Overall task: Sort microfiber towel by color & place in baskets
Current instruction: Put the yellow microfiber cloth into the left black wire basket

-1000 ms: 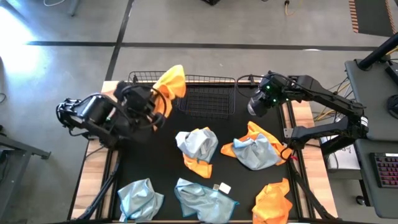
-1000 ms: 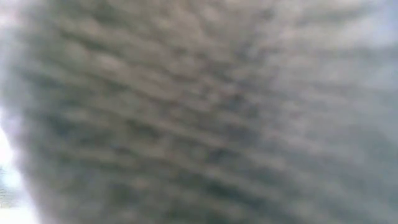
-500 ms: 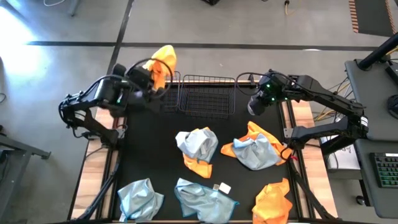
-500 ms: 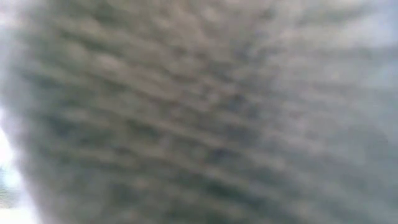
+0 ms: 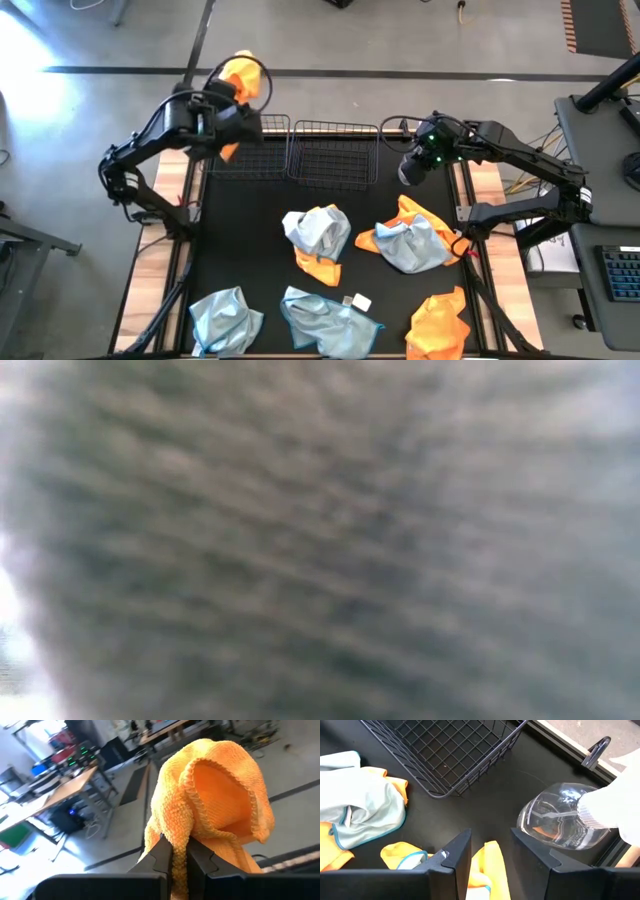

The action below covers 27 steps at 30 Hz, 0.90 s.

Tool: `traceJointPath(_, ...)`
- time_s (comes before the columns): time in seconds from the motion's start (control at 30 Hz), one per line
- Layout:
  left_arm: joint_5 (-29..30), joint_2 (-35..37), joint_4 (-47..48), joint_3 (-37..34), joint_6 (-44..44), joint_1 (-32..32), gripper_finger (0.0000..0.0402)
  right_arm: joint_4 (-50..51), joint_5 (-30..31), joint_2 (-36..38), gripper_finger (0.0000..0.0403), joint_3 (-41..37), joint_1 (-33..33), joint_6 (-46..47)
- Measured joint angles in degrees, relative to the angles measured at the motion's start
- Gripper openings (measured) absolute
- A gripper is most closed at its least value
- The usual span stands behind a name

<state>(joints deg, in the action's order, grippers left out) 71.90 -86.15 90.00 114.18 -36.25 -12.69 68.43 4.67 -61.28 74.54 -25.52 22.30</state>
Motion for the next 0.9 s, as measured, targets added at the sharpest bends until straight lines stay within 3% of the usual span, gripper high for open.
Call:
traceJointPath(0.3,-0.3,-0.07,0.01,-1.82,0.93,-9.63,0.001,0.02,0.0,0.0,0.0125,0.0,0.0,-0.56)
traceJointPath(0.53,-3.85,-0.09,-0.55,-1.82,3.54,-14.31,0.001,-0.08,0.0,0.0,0.0125,0.0,0.02,-2.03)
traceJointPath(0.9,-9.85,-0.12,-9.51,-1.82,15.92,-18.86,0.001,-0.18,0.0,0.0,0.0125,0.0,0.0,-2.84)
